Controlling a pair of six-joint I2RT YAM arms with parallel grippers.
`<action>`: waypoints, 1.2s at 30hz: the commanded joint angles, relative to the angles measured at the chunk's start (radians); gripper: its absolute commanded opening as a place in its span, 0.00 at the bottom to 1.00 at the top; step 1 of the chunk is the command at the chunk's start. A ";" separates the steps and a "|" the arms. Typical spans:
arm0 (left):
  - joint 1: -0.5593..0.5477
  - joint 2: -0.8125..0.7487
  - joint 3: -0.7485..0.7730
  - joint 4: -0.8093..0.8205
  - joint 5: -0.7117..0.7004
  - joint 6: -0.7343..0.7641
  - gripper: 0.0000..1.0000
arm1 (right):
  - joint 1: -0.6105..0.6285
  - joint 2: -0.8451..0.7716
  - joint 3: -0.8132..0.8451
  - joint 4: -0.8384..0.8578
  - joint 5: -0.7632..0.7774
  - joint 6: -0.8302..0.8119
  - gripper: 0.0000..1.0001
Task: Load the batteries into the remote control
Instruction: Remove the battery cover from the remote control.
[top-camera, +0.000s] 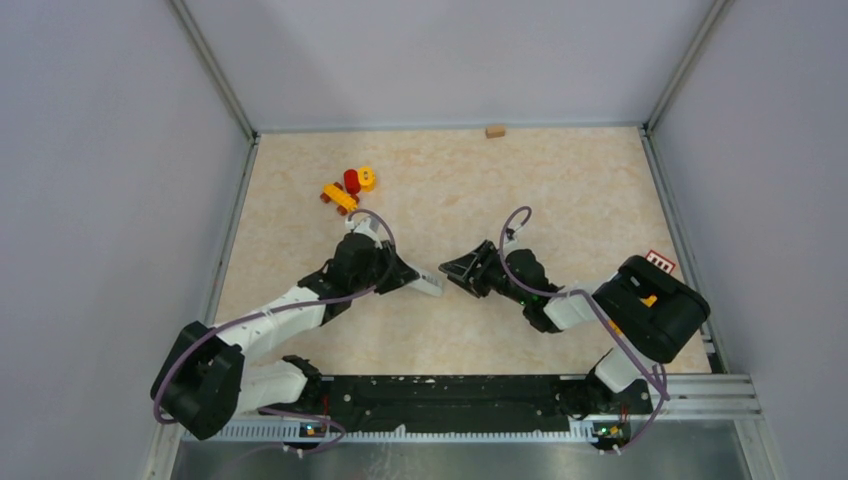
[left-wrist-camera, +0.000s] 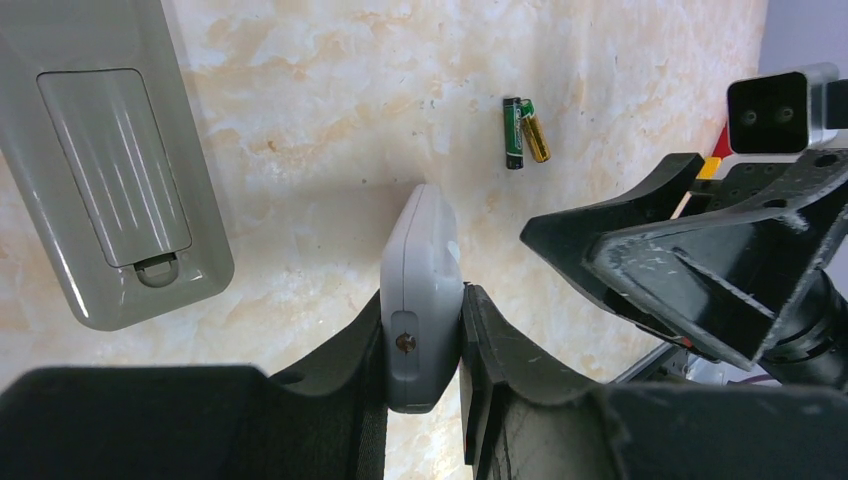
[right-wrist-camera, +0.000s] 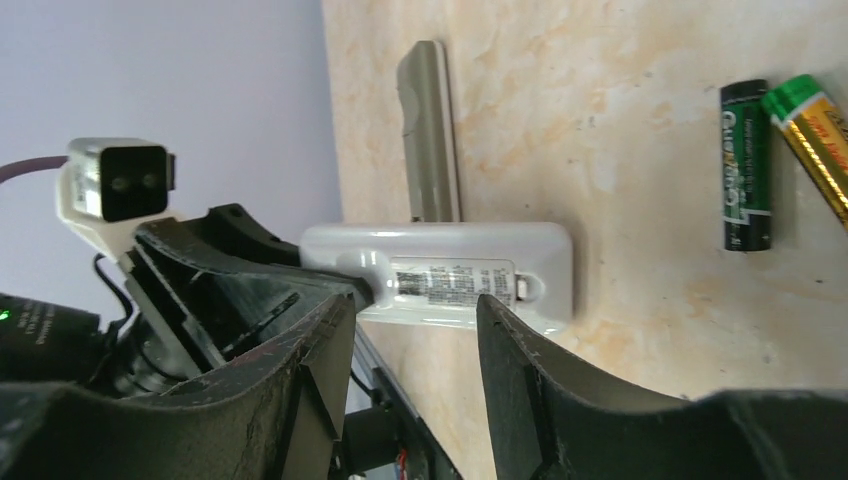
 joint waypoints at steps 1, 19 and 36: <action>-0.002 0.045 -0.010 -0.145 -0.036 0.062 0.00 | 0.001 0.010 0.047 -0.083 0.001 -0.055 0.50; -0.003 0.055 -0.022 -0.114 -0.003 0.045 0.00 | 0.009 0.141 0.080 0.022 -0.061 -0.015 0.49; -0.002 0.066 -0.027 -0.104 0.005 0.050 0.00 | 0.011 0.260 0.067 0.225 -0.125 0.087 0.43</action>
